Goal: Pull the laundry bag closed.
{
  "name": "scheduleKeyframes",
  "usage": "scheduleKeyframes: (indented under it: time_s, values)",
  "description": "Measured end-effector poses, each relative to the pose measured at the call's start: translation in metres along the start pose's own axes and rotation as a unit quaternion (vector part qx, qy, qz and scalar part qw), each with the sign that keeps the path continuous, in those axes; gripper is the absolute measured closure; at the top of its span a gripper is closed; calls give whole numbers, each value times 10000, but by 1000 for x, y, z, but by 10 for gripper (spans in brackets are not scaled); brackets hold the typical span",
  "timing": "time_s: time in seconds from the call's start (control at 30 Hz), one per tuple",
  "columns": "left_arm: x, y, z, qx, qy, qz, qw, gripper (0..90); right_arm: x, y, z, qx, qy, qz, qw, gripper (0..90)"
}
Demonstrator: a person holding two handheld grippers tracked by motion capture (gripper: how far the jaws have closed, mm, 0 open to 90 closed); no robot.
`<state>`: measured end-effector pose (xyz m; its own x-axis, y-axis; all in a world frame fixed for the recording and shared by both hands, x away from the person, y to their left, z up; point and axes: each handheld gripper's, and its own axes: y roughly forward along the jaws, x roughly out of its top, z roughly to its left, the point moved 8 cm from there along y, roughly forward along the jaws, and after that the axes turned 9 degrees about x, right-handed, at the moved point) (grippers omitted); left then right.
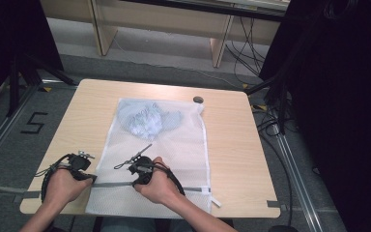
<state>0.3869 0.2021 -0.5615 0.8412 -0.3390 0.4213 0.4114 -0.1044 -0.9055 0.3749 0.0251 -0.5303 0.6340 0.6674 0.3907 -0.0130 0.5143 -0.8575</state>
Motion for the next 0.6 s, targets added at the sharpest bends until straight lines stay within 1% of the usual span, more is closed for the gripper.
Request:
scheduleKeyframes:
  time_s: [0.03,0.13,0.23,0.27,0.33,0.37,0.4,0.43,0.5,0.53,0.57,0.6]
  values:
    - [0,0,-1,-14,-56,-28,10000,900,0,0,0,-2,4,-19,10000,870]
    - [0,0,-2,-24,-140,-8,9999,900,0,-1,0,26,29,9,10000,870]
    - [0,0,-2,-29,-147,1,9999,900,-1,-1,-1,9,36,26,10000,870]
    - [0,0,-1,-14,-130,41,9999,900,-1,-1,-1,9,24,20,10000,870]
    - [-1,0,-2,-47,-219,8,9997,900,-2,-1,-2,-18,22,28,10000,870]
    - [-1,0,-2,-47,-219,4,9997,900,-2,-2,-3,-18,-4,9,10000,870]
    - [-1,0,-2,-35,-168,2,9999,900,-2,-2,-3,-44,-4,13,10000,870]
    - [0,0,0,-8,-16,13,10000,900,-2,-2,-3,-44,5,16,10000,870]
    - [0,0,-2,-15,-132,15,9999,900,-4,-4,-3,-46,95,63,9999,870]
    - [0,0,-2,-21,-153,23,9999,900,-3,-4,-5,-74,-12,19,10000,870]
    - [0,0,-1,-17,-137,32,9999,900,-4,-4,-5,-72,3,31,10000,870]
    - [0,0,0,-31,-54,6,10000,900,-4,-5,-5,-79,18,32,10000,871]
